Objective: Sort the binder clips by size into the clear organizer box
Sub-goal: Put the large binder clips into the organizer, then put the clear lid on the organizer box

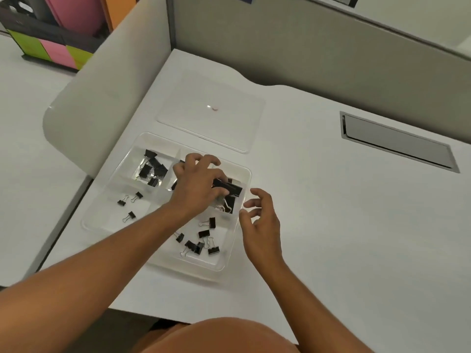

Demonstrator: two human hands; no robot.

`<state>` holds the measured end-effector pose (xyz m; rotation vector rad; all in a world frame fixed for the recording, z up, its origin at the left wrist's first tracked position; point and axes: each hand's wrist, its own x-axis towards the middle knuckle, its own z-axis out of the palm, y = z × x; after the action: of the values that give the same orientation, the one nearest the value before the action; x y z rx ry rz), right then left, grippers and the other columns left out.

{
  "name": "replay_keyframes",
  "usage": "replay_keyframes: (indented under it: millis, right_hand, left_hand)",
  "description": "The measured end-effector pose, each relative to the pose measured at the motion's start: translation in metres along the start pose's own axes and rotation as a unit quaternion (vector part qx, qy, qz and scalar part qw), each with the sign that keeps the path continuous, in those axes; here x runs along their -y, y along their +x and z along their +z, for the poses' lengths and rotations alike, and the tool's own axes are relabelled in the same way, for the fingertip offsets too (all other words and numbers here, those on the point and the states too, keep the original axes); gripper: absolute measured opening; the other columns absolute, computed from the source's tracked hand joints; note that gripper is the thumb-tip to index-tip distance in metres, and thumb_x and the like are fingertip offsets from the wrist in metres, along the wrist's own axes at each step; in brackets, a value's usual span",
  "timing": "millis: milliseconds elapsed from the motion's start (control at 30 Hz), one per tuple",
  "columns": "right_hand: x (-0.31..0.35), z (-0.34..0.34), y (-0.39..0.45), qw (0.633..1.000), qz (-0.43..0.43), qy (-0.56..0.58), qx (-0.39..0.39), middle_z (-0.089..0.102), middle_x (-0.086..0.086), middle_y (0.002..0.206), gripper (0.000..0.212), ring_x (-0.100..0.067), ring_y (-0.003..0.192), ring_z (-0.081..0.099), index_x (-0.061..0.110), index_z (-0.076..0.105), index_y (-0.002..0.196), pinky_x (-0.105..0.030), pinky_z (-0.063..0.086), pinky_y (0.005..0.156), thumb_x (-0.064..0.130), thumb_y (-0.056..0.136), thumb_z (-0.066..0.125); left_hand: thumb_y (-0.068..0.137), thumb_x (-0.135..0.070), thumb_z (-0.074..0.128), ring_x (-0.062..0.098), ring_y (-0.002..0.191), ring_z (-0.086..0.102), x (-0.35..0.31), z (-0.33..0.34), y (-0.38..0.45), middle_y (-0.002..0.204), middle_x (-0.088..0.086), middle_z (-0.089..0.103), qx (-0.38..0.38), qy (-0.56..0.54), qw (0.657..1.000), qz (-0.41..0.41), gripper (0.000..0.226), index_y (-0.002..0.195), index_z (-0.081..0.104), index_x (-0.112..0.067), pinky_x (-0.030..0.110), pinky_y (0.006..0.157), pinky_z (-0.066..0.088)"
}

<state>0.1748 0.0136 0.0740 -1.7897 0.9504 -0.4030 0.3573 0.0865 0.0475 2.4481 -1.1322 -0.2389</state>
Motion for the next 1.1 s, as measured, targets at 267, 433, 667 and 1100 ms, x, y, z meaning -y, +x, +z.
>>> replay_keyframes:
  millis: [267,433,667,1100]
  right_hand:
    - [0.009,0.003,0.035,0.999,-0.015,0.032,-0.041,0.065,0.011,0.105,0.033,-0.009,0.092,0.061,0.037,0.057,0.124,-0.024,0.053,0.074,0.015,0.1,0.061]
    - [0.019,-0.008,0.104,0.998,-0.001,0.002,-0.057,0.066,0.006,0.112,0.022,-0.007,0.089,0.062,0.026,0.066,0.117,-0.022,0.047,0.076,0.014,0.098,0.06]
    - [0.04,0.009,0.191,0.995,0.083,-0.048,-0.005,0.055,-0.002,0.141,0.049,-0.017,0.113,0.055,0.019,0.049,0.149,-0.031,0.042,0.095,0.02,0.101,0.059]
    - [0.063,0.043,0.251,0.969,0.23,0.084,-0.007,0.035,-0.004,0.165,0.073,-0.028,0.149,0.035,0.021,0.02,0.165,-0.041,0.036,0.111,0.028,0.101,0.056]
  left_hand:
    - [0.08,-0.061,0.079,0.017,0.139,0.035,0.008,-0.016,0.013,0.138,-0.017,0.054,0.009,-0.025,0.999,0.022,0.029,0.099,0.076,-0.04,0.042,0.104,0.021]
    - [0.092,-0.055,0.071,0.02,0.132,0.046,0.02,-0.049,0.05,0.127,-0.011,0.06,-0.061,-0.075,0.995,-0.009,0.024,0.103,0.072,-0.033,0.039,0.097,0.025]
    - [0.099,-0.047,0.065,0.035,0.135,0.047,0.072,-0.079,0.141,0.148,0.015,0.045,0.017,-0.132,0.972,-0.192,0.055,0.144,0.051,-0.019,0.045,0.103,0.045]
    - [0.1,-0.034,0.065,0.043,0.141,0.048,0.154,-0.059,0.222,0.158,0.02,0.045,0.052,-0.177,0.925,-0.333,0.065,0.154,0.044,-0.006,0.052,0.116,0.044]
